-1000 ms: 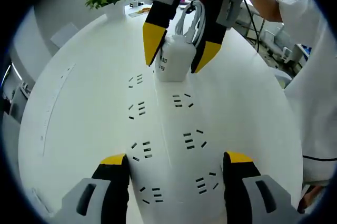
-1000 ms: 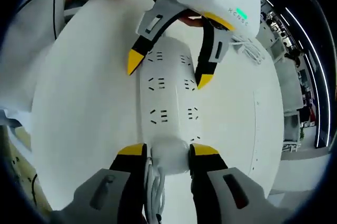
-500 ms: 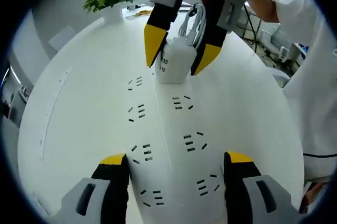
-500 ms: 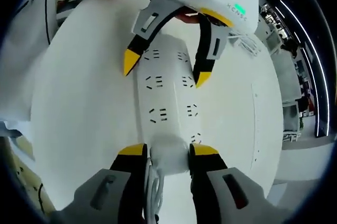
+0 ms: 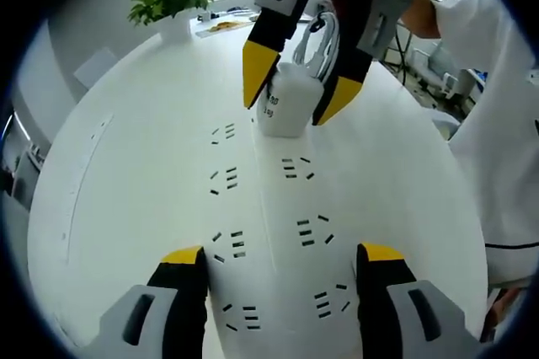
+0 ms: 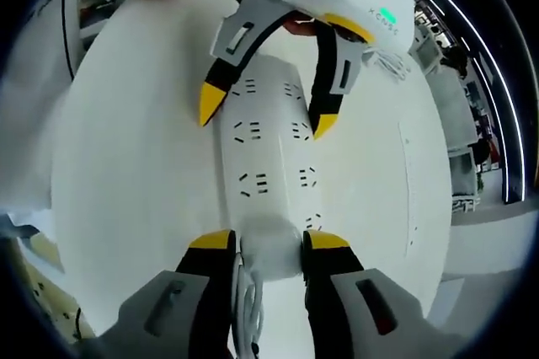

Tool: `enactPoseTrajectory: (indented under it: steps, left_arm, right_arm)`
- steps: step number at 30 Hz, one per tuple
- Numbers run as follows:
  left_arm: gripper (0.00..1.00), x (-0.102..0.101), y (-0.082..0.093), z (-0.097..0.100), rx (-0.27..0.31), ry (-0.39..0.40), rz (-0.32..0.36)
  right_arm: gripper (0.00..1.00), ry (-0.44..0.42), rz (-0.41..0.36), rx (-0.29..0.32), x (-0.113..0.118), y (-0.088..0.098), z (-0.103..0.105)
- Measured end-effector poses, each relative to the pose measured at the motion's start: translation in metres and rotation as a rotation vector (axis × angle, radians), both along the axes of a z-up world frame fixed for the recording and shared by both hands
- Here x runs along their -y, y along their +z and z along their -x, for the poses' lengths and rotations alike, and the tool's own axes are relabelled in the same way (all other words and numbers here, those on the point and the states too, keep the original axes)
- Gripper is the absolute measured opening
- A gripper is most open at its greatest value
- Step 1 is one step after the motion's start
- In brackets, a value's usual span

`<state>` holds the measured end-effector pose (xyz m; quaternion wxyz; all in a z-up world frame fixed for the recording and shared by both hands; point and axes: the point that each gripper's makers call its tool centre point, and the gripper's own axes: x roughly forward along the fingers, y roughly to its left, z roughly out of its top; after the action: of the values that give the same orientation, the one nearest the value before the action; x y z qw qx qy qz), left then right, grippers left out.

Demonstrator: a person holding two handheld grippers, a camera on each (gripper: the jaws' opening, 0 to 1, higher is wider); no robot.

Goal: Straighten the power strip on the desk, plug the charger into it

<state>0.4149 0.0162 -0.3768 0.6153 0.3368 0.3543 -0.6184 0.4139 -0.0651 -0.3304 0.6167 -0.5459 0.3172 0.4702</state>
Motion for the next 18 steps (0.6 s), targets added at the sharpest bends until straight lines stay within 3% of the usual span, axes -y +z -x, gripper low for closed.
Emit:
enactPoseTrajectory:
  steps: [18]
  left_arm:
    - [0.72, 0.004, 0.0, 0.005, 0.0, -0.016, 0.002]
  right_arm:
    - [0.3, -0.09, -0.031, -0.014, 0.002, 0.001, 0.014]
